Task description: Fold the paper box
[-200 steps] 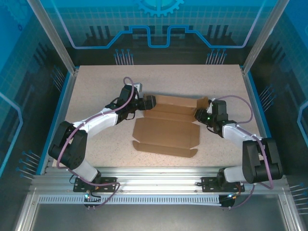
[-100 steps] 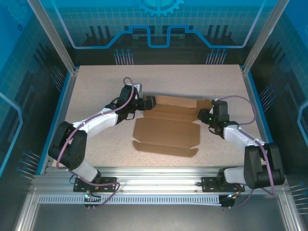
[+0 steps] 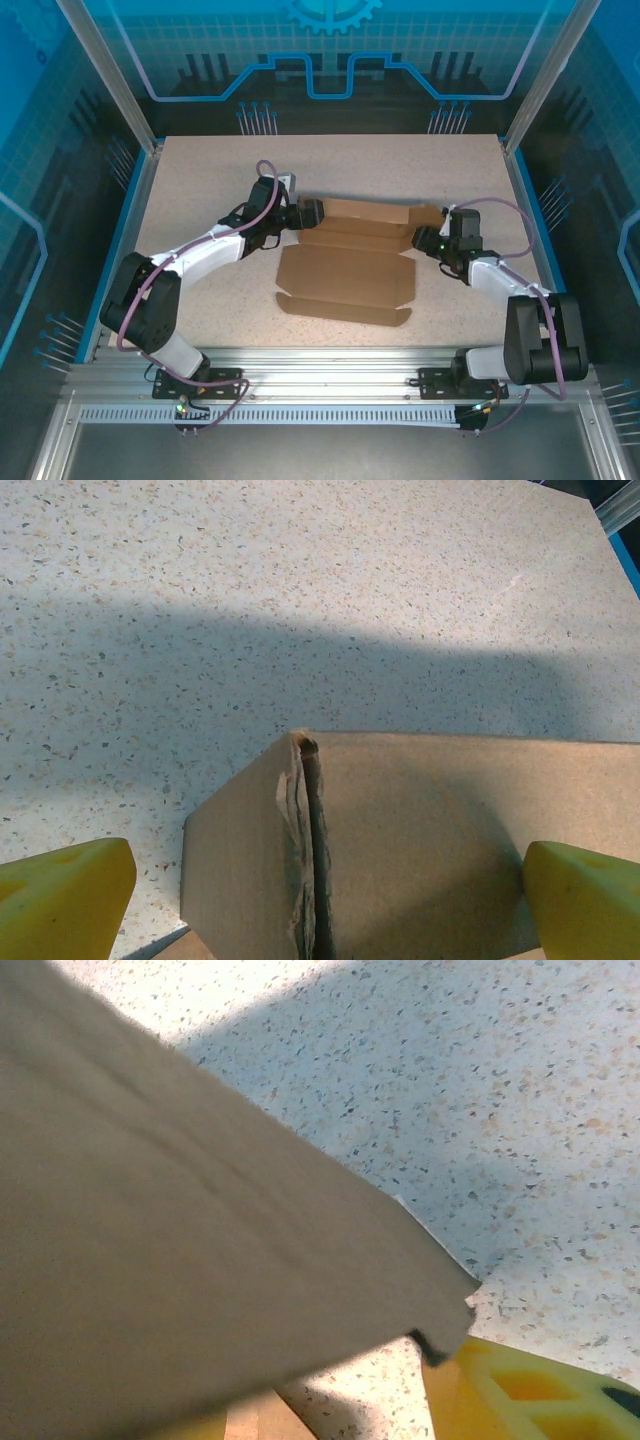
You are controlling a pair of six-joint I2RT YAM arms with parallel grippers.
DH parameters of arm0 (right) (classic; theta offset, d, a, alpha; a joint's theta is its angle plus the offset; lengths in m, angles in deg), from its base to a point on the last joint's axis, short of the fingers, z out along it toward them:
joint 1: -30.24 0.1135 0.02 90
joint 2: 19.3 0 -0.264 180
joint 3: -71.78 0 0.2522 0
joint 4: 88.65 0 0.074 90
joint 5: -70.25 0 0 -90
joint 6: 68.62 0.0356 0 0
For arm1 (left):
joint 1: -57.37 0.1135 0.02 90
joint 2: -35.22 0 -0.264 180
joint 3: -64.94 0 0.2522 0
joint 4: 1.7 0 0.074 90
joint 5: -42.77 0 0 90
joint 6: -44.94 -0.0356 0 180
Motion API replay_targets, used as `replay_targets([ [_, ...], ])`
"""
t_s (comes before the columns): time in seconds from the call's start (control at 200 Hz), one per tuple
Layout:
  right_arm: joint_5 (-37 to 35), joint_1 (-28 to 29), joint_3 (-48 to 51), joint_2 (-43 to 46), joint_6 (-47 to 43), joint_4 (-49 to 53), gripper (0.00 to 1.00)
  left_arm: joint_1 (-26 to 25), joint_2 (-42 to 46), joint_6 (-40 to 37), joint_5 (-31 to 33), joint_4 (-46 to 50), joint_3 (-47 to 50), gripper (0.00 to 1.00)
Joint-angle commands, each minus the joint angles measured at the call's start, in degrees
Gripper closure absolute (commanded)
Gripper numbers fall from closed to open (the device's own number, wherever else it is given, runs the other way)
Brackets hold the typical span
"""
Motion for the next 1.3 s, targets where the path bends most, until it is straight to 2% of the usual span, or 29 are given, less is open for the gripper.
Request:
replay_targets([
  [0.0, 4.0, 0.4, 1.4, -1.1, 1.1, -2.3, 0.46, -0.2, 0.3, -1.4, 1.7, 5.0, -0.1, 0.01],
  [0.13, 2.1, 0.9, 2.3, 0.5, 2.5, -2.2, 0.46, -0.2, 0.5, -1.0, 1.4, 4.6, 0.1, 0.01],
  [0.285, 5.1, 1.3, 4.8, 4.9, 2.7, -3.1, 0.47, -0.1, 0.6, -1.2, 1.6, 4.7, 0.1, 0.01],
  [0.57, 1.0, 5.9, 10.4, 20.8, -0.5, 2.4, 0.46, -0.2, 0.2, -0.5, 1.2, 4.6, -0.4, 0.01],
  [0.655, 2.4, 6.1, 10.4, 22.8, -2.6, 4.0, 0.45, -0.2, 0.2, -0.7, 1.1, 4.5, -0.4, 0.01],
  [0.846, 7.3, 6.1, 5.6, 16.1, -7.6, 4.0, 0.44, -0.2, -0.1, -0.5, 0.8, 4.6, -0.6, 0.01],
  [1.101, 4.8, 5.5, 1.1, 6.4, -10.2, 1.5, 0.42, -0.2, 0.2, -0.6, 0.7, 4.9, -0.9, 0.01],
  [1.296, 3.8, 5.3, -1.3, 1.5, -8.4, 0.4, 0.42, -0.2, 0.0, -0.7, 0.6, 4.9, -1.1, 0.01],
])
